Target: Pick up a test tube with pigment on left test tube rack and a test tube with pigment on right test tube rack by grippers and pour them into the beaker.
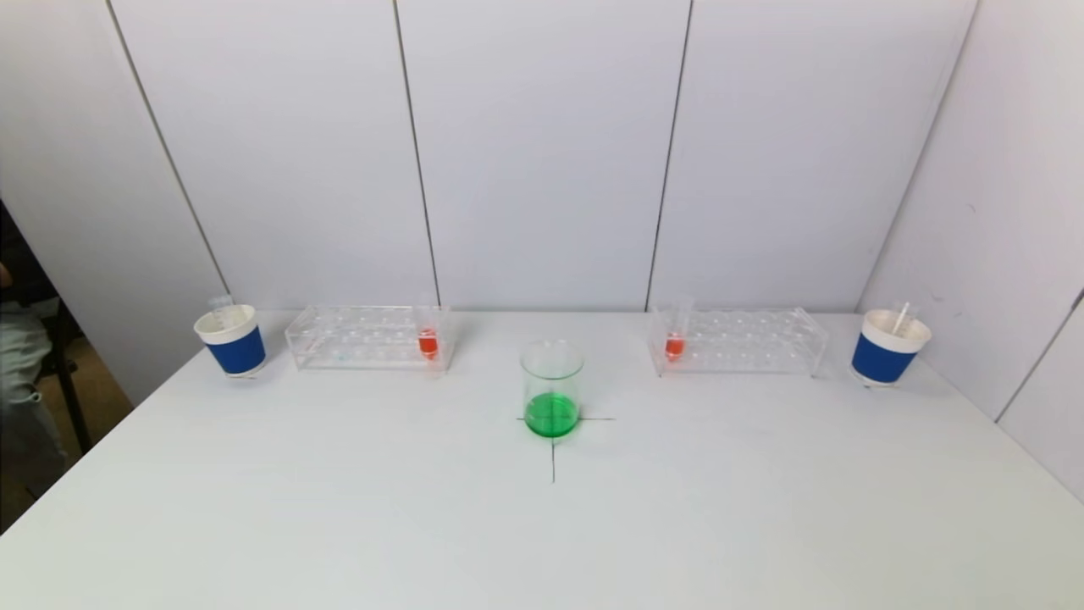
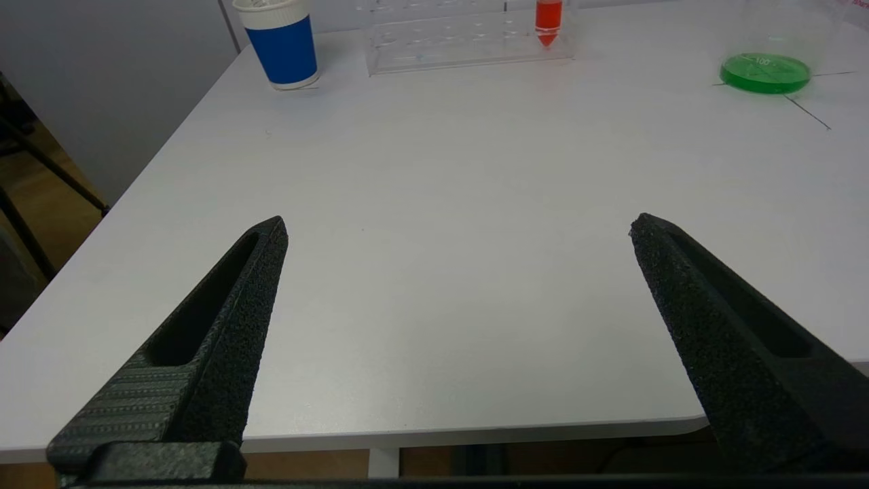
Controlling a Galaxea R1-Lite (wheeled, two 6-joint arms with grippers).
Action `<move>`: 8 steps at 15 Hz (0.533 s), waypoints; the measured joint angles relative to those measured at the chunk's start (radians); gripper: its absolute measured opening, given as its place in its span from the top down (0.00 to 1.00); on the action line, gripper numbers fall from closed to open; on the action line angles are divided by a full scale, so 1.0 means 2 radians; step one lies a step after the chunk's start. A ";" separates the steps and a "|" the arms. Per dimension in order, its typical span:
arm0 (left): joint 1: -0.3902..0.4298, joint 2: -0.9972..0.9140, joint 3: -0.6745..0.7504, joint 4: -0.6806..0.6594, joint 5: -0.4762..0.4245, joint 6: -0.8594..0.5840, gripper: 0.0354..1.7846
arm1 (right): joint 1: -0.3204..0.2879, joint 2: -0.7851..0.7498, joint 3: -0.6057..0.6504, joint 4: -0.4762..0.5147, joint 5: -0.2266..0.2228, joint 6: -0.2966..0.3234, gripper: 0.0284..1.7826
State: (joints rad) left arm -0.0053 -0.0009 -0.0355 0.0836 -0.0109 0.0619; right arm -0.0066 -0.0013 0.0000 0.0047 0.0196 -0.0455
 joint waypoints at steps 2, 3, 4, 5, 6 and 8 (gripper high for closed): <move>0.000 0.000 0.000 0.000 0.000 0.000 0.01 | 0.000 0.000 0.000 0.000 0.000 0.000 0.01; 0.000 0.000 0.000 0.000 0.000 0.000 0.01 | 0.000 0.000 0.000 0.000 0.000 0.000 0.01; 0.000 0.000 0.000 0.000 0.000 0.000 0.01 | 0.000 0.000 0.000 0.000 0.000 -0.001 0.01; 0.000 0.000 0.000 0.000 0.000 0.000 0.01 | 0.000 0.000 0.000 0.000 0.001 -0.003 0.01; 0.000 0.000 0.000 0.000 0.000 0.000 0.01 | 0.000 0.000 0.000 0.000 0.001 0.001 0.01; 0.000 0.000 0.000 0.001 0.000 0.000 0.01 | 0.000 0.000 0.000 -0.001 0.001 0.005 0.01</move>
State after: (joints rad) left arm -0.0051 -0.0009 -0.0351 0.0847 -0.0109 0.0619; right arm -0.0066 -0.0013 0.0000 0.0032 0.0211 -0.0355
